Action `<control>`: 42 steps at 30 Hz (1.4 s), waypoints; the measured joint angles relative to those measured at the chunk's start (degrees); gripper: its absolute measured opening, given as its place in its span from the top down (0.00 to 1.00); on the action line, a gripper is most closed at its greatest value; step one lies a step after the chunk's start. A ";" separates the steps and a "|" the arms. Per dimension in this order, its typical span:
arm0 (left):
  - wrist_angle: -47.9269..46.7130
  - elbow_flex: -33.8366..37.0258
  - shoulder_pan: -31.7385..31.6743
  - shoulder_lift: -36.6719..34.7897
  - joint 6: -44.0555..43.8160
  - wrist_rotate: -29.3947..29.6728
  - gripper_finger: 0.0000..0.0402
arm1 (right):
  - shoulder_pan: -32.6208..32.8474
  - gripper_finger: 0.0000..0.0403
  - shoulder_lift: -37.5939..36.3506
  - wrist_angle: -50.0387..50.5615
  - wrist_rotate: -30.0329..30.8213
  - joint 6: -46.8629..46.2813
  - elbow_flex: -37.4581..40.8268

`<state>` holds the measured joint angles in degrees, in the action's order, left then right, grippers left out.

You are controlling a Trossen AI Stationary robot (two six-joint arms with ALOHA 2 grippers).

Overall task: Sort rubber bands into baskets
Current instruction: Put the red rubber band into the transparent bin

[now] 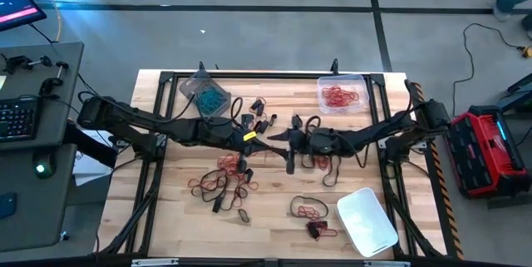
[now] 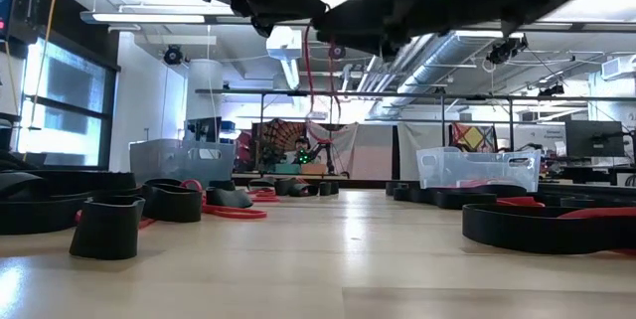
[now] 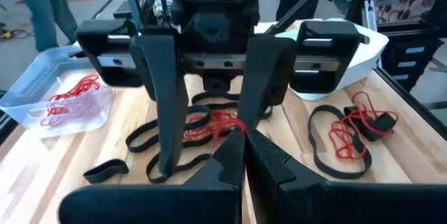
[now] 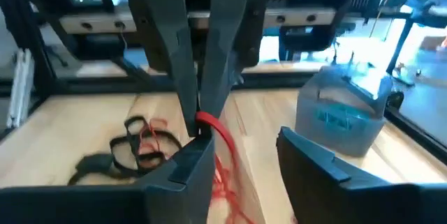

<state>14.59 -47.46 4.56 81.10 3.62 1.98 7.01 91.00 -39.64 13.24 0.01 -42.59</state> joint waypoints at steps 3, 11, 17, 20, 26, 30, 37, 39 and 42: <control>-0.03 0.00 -0.02 0.02 0.00 0.02 1.00 | 0.00 0.75 0.00 8.11 0.00 -0.16 -3.25; 0.03 0.00 1.12 0.02 1.07 1.81 0.92 | 0.55 0.96 0.00 15.86 3.38 -0.56 -6.11; -0.08 0.00 1.55 0.02 2.01 4.76 0.80 | 0.55 0.99 -0.04 22.48 6.41 -1.46 -7.91; 0.01 0.08 0.99 0.02 2.01 4.80 0.73 | 0.55 0.99 -1.28 27.41 9.52 -1.49 -8.76; 5.66 4.41 -1.45 0.02 0.57 4.82 0.64 | 0.31 1.00 -7.45 37.10 16.60 -1.52 -8.87; 8.56 7.13 -3.29 0.02 -0.79 4.84 0.61 | -0.31 1.00 -12.65 44.33 22.59 -1.61 -8.87; 11.42 9.52 -4.67 0.02 -1.65 4.94 0.60 | -5.31 1.00 -21.29 60.93 34.11 -6.14 -8.90; 11.69 9.69 -4.87 -0.11 -0.87 4.98 0.60 | -7.90 1.00 -22.86 65.55 37.19 -8.29 -8.90; 11.70 9.70 -5.29 -0.37 -0.55 4.98 0.60 | -12.81 1.00 -24.28 68.81 38.73 -9.07 -8.28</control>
<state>26.29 -37.76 -0.73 80.73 3.07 6.96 -5.80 66.73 29.17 51.97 -9.06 -50.87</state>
